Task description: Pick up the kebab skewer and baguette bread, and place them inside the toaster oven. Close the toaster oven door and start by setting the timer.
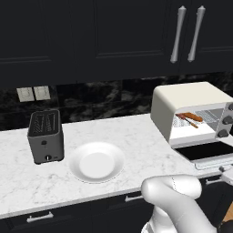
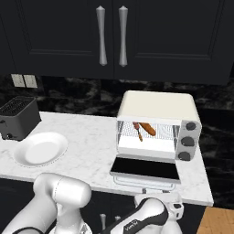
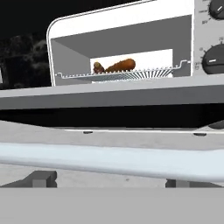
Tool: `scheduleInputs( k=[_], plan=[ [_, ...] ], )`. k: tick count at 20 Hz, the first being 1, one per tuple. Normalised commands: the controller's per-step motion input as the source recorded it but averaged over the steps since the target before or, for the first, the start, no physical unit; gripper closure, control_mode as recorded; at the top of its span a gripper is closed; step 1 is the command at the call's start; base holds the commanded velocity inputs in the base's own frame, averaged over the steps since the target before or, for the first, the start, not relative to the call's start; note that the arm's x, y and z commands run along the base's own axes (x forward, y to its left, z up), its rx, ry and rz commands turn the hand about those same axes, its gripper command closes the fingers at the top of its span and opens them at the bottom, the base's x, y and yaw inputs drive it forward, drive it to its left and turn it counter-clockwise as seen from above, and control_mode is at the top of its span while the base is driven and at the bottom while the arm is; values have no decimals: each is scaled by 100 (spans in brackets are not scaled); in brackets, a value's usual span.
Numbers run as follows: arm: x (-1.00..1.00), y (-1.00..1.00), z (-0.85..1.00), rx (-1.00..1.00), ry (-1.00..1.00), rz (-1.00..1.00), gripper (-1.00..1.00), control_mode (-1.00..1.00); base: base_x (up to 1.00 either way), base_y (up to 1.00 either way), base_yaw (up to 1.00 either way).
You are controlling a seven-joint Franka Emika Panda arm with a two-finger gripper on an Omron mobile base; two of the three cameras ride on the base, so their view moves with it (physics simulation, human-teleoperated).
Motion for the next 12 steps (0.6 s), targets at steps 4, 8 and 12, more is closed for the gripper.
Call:
scheduleInputs(
  k=[4,8,12],
  plan=[
    [16,12,25,0,-3,0,-100,-100,0,0,0],
    [26,15,11,0,-7,0,-100,-100,0,0,0],
    [33,18,10,0,-11,0,-100,-100,0,0,0]
  ],
)
